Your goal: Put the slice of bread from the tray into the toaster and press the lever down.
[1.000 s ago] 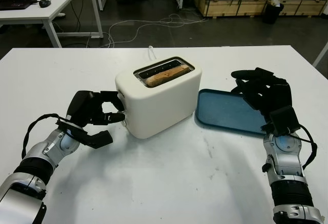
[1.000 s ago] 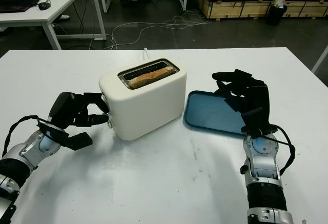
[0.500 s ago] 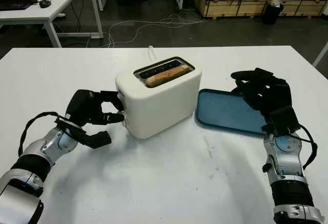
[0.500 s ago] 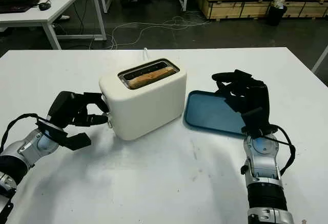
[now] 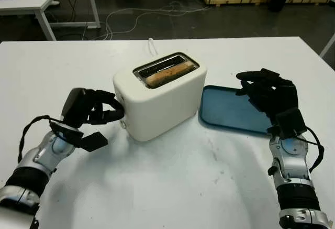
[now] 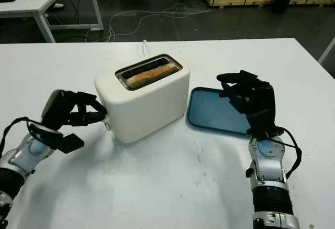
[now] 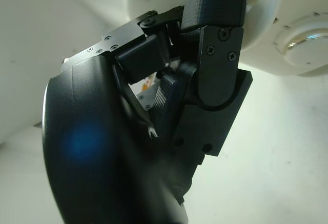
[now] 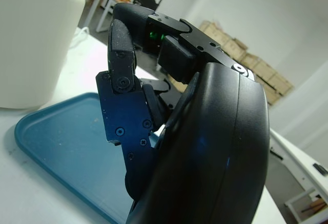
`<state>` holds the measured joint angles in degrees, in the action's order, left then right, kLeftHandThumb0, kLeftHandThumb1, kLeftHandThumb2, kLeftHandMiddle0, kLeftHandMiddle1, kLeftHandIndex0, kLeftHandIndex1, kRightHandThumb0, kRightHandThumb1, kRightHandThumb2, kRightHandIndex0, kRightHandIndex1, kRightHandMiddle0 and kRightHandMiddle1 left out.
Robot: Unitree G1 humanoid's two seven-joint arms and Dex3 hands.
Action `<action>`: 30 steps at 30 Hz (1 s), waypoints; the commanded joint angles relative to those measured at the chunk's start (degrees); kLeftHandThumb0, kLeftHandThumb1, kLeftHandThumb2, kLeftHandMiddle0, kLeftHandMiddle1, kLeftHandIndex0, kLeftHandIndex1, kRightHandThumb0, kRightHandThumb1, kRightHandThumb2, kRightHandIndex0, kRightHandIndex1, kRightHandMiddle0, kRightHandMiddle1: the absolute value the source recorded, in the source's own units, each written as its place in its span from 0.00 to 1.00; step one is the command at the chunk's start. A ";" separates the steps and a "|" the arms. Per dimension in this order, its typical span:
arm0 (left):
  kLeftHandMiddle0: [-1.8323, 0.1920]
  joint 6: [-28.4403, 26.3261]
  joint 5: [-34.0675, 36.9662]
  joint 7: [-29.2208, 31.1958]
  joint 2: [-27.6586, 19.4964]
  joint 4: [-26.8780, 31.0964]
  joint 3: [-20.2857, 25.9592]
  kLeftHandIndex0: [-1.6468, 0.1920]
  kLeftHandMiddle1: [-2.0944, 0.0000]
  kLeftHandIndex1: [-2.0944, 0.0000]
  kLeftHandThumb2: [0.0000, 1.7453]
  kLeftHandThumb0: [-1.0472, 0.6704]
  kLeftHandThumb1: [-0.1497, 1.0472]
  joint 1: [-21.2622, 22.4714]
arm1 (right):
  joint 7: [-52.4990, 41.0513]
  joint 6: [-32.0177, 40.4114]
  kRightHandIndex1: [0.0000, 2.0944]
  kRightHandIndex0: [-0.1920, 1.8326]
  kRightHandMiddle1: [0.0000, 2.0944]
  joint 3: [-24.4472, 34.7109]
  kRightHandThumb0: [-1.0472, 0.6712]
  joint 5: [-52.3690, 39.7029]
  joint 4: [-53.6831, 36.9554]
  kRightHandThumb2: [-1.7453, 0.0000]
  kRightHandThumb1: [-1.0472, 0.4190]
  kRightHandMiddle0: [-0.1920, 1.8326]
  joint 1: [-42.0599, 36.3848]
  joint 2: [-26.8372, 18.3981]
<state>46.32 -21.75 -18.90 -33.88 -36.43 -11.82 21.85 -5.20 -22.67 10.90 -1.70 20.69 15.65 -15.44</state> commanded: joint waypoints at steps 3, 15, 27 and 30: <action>0.28 -1.15 -0.62 0.92 1.64 3.01 2.73 0.11 0.20 1.00 0.28 0.00 0.89 0.68 | 0.48 -1.04 0.57 0.50 0.23 0.11 0.38 -0.61 -0.13 0.86 0.09 0.57 0.84 0.76; 0.28 -9.45 9.70 10.18 4.56 9.60 10.88 0.05 0.28 0.94 0.22 0.00 0.89 -1.06 | -1.17 -2.32 0.60 0.49 0.23 0.24 0.37 -2.74 1.25 0.88 0.09 0.57 1.82 1.62; 0.29 -7.05 7.50 12.51 2.23 9.04 14.42 0.31 0.29 0.53 0.18 0.00 0.89 -1.63 | -1.42 0.99 0.63 0.45 0.25 0.74 0.36 -3.03 -1.10 0.93 0.09 0.56 1.68 0.38; 0.28 -6.08 6.19 14.07 0.81 10.10 14.19 0.28 0.29 0.58 0.15 0.00 0.89 -2.59 | -1.44 1.53 0.64 0.45 0.25 0.74 0.36 -2.97 -1.55 0.93 0.09 0.56 1.37 0.42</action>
<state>39.36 -14.74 -5.65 -32.22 -26.70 2.30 20.04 -6.85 -22.16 11.36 -4.37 20.33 16.67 -14.69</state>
